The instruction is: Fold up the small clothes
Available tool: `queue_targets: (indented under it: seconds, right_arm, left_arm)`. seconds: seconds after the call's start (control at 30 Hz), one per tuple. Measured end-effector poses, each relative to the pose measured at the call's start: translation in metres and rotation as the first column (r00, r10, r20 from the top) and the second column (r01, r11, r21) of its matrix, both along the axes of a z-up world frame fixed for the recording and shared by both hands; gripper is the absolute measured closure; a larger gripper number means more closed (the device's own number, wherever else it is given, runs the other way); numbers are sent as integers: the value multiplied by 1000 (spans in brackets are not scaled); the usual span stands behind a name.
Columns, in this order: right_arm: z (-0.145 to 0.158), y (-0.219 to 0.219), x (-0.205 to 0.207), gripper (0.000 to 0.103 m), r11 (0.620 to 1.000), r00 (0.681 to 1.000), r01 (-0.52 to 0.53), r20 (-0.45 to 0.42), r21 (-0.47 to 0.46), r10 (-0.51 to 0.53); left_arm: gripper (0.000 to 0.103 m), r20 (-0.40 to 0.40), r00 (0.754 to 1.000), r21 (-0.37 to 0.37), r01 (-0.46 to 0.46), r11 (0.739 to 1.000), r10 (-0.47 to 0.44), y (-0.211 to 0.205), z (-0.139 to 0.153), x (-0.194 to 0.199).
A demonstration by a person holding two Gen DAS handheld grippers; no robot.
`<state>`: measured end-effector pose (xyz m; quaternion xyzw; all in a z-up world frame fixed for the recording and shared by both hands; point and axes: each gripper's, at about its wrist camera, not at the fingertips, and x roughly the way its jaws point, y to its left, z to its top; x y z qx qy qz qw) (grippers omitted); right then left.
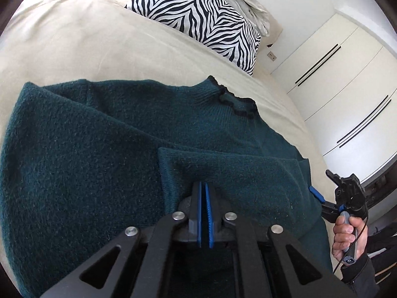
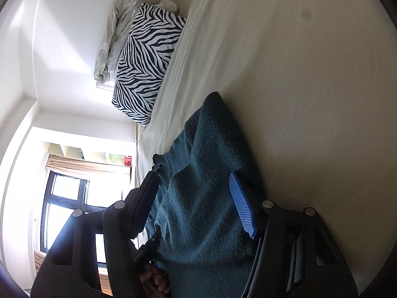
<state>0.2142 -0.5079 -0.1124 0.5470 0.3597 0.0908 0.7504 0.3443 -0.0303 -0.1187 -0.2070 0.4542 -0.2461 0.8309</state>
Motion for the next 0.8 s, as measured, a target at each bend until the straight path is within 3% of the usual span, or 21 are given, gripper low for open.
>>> queue_targets:
  seconds: [0.1, 0.2, 0.37, 0.43, 0.57, 0.63, 0.8]
  right_arm:
    - [7, 5, -21, 54, 996, 999, -37, -9, -85, 36]
    - [26, 4, -36, 49, 995, 1000, -19, -9, -97, 18]
    - [49, 19, -7, 48, 994, 997, -63, 38, -86, 66]
    - [47, 22, 19, 48, 994, 996, -74, 39, -86, 78]
    - [10, 15, 64, 47, 998, 998, -56, -25, 32, 56]
    - [-4, 14, 64, 51, 998, 998, -45, -41, 46, 47]
    - [3, 27, 19, 50, 992, 992, -126, -10, -22, 125]
  left_arm:
    - [95, 14, 1000, 10, -2, 1000, 1, -1, 0, -1]
    - [95, 23, 1000, 9, -4, 1000, 4, -2, 0, -2]
    - [95, 31, 999, 11, -6, 1000, 5, -1, 0, -3]
    - [95, 35, 999, 13, -7, 1000, 6, -1, 0, -5]
    - [95, 41, 999, 18, -6, 1000, 5, -3, 1, -4]
    - [95, 42, 999, 15, -6, 1000, 5, -2, 1, -5]
    - [95, 35, 999, 9, -2, 1000, 2, 1, 3, -9]
